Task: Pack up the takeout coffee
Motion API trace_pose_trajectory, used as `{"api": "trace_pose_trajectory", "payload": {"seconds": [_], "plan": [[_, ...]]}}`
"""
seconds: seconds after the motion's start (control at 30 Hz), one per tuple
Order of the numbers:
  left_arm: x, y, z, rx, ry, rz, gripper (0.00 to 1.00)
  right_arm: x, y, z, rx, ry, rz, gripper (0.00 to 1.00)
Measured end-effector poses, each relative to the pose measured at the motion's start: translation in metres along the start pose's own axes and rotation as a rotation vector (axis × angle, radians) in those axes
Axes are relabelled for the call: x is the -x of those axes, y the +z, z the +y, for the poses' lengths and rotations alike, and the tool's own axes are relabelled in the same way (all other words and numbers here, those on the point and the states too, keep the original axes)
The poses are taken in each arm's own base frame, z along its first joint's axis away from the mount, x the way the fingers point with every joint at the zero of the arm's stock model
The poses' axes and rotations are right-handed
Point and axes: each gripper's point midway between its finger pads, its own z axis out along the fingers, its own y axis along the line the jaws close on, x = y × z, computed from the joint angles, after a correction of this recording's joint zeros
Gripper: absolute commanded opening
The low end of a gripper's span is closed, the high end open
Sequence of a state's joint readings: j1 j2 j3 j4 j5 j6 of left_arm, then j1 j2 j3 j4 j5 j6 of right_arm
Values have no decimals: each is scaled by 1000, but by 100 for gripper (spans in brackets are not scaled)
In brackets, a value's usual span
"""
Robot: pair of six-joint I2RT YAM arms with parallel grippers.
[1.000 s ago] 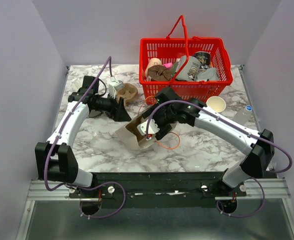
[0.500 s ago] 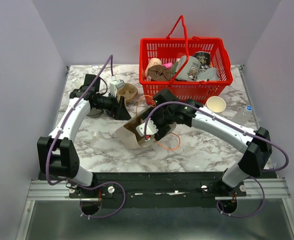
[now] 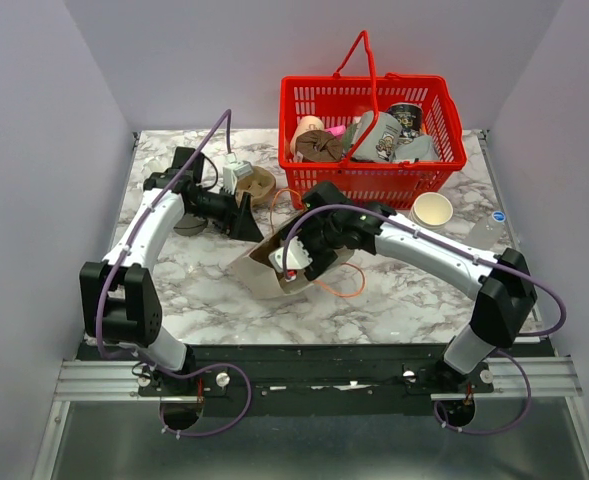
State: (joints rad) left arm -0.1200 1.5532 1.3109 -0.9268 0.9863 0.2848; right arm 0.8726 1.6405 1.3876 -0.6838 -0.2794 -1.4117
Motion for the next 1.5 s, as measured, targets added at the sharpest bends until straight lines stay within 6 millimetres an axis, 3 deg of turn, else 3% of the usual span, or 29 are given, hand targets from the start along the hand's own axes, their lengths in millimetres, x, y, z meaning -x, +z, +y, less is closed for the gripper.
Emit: {"api": "trace_pose_trajectory", "payload": {"seconds": [0.37,0.77,0.93,1.5], "plan": [[-5,5,9,-2,-21,23,79,-6,2,-2,-3,-10,0,1],[11,3,71,189,-53,29,78,-10,2,-8,-47,-23,-47,1],[9,8,88,225,-74,49,79,-7,1,-11,-66,-40,-75,0],[-2,17,103,233,-79,91,78,4,0,-30,-130,-110,-134,1]]}}
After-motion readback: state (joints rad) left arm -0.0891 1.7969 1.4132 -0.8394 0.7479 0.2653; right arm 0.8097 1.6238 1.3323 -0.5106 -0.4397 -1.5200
